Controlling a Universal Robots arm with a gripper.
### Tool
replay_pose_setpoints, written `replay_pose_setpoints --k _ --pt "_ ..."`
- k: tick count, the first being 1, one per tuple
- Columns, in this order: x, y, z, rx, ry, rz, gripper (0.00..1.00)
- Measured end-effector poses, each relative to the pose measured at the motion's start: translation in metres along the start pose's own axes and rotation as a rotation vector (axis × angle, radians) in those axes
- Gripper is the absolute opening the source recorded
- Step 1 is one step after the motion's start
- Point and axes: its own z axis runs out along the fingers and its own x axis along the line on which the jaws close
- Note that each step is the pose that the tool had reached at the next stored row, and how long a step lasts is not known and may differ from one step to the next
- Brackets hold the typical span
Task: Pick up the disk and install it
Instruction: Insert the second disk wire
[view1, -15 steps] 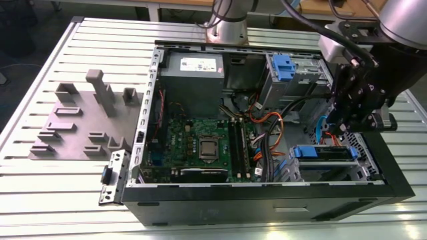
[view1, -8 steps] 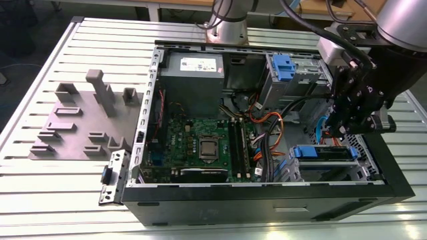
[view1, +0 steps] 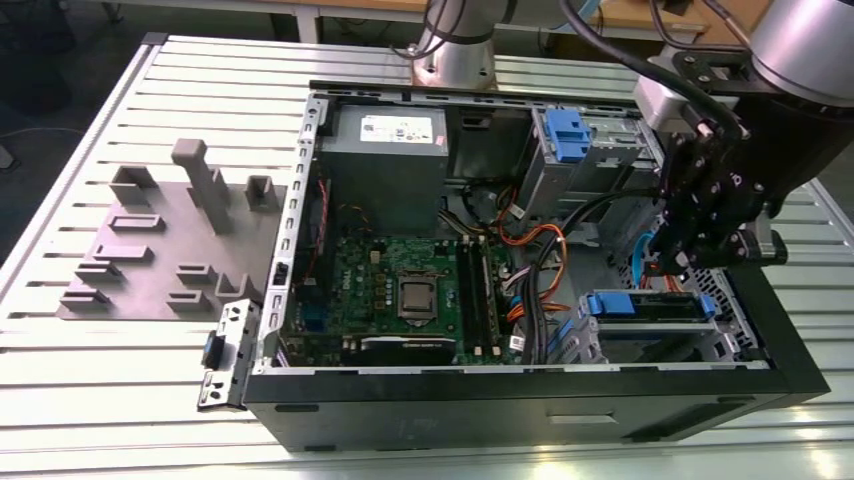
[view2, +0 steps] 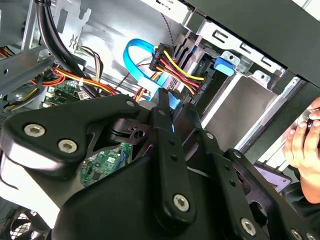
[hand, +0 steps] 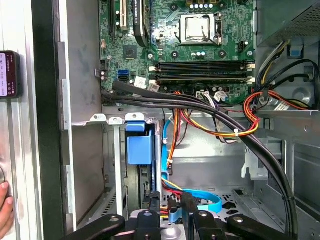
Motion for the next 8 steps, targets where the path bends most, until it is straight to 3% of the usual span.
replay_pose_setpoints --k 3,5,8 --pt "-0.0003 -0.0004 0.0006 -0.0013 0.0003 0.0 0.3" --pt "-0.0005 -0.0006 0.001 -0.0015 0.0002 0.0 0.18" --pt "-0.0007 -0.0006 0.0014 -0.0017 0.0002 0.0 0.16"
